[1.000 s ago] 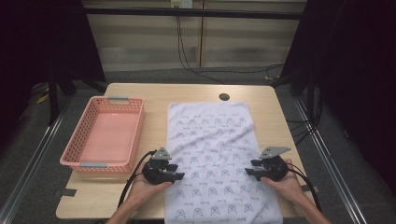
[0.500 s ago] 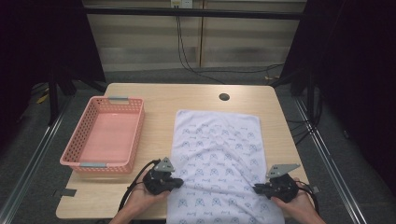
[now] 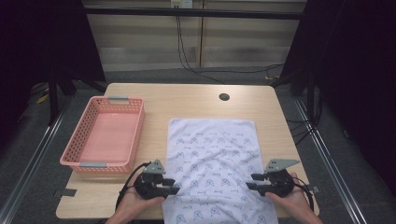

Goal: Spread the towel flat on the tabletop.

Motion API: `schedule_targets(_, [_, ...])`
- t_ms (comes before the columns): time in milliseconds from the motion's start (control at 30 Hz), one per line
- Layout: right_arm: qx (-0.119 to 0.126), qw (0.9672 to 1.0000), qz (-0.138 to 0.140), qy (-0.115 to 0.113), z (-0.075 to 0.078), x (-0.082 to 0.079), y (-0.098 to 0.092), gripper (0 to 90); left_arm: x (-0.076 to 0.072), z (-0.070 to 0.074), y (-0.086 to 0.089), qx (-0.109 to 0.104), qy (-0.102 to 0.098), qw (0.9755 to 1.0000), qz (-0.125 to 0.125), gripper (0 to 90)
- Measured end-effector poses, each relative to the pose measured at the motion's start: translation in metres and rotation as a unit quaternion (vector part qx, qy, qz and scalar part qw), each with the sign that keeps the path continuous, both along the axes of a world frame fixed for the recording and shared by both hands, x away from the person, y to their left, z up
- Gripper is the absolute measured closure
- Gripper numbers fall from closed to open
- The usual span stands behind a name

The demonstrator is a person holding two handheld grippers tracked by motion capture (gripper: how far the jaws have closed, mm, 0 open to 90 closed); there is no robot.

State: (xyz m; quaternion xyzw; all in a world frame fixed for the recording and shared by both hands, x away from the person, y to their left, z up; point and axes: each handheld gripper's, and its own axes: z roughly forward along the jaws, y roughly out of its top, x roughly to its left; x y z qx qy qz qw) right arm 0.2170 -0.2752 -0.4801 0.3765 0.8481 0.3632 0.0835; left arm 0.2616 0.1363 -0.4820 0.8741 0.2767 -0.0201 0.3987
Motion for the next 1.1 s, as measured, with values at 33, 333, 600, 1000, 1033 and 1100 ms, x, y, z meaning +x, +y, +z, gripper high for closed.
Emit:
schedule_targets(33, [0.001, 1.0, -0.001, -0.008, 0.0, 0.01, 0.002, 57.0, 0.005, 0.0, 0.0, -0.004, -0.002, 1.0, 0.008, 57.7])
schedule_targets(333, [-0.03, 0.9993, -0.01, -0.018, -0.013, 0.051, 0.011, 64.4, 0.049, -0.009, -0.014, 0.005, 0.0, 0.9993, 0.036, 55.7])
schedule_targets(600, [-0.048, 0.9988, -0.01, -0.008, -0.013, 0.032, -0.006, 87.6, 0.039, -0.014, -0.026, 0.037, -0.021, 0.9991, -0.005, 84.0])
schedule_targets(1000, [-0.038, 0.9978, 0.042, 0.036, -0.007, -0.021, -0.014, 80.4, -0.016, -0.006, -0.02, 0.032, 0.031, 0.9974, -0.056, 81.4])
schedule_targets(1033, [-0.033, 0.9982, 0.04, 0.032, -0.006, -0.02, -0.015, 75.5, -0.014, -0.006, -0.019, 0.033, 0.029, 0.9971, -0.062, 79.2])
schedule_targets(1100, [-0.009, 0.9996, 0.02, 0.017, -0.002, -0.011, -0.02, 69.8, -0.005, -0.004, -0.018, 0.032, 0.028, 0.9981, -0.044, 74.1])
